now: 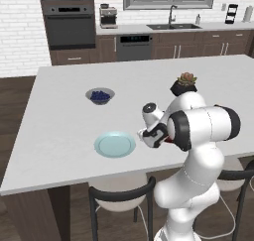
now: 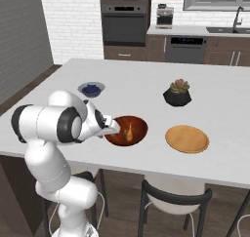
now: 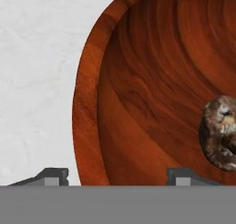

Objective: Pick the chicken drumstick and mushroom from their plates and place them in the bowl. Then put the bowl in the fridge.

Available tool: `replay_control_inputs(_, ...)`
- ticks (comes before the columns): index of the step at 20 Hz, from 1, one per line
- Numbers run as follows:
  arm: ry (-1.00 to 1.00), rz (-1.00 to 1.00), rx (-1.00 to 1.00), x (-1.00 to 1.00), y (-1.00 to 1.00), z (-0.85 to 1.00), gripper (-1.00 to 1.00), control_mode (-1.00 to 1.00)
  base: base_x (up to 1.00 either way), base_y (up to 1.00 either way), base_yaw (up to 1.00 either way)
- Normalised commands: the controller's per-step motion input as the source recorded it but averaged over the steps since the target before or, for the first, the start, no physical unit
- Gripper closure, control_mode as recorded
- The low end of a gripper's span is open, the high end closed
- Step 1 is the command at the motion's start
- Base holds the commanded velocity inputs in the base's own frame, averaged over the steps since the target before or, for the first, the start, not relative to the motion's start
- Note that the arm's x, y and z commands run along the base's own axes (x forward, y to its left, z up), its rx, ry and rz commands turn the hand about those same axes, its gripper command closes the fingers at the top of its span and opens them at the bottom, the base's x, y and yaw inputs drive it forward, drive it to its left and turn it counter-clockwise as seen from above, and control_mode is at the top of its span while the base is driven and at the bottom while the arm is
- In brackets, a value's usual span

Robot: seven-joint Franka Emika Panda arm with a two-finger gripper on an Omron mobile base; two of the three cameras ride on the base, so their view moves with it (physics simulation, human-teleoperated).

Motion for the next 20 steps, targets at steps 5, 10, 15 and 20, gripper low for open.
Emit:
replay_control_inputs(5,0.0,-0.01,0.0,0.0,0.0,0.0,1.0,-1.0,0.0,0.0,0.0)
replay_control_inputs(10,0.0,0.0,0.0,0.0,-0.02,0.02,1.0,-1.0,0.0,0.0,0.0)
replay_control_inputs(15,0.0,0.0,0.0,-0.01,-0.22,0.4,1.0,-1.0,0.0,0.0,0.0)
replay_control_inputs(20,0.01,0.0,0.0,-0.05,-0.23,0.81,1.0,-1.0,0.0,0.0,0.0)
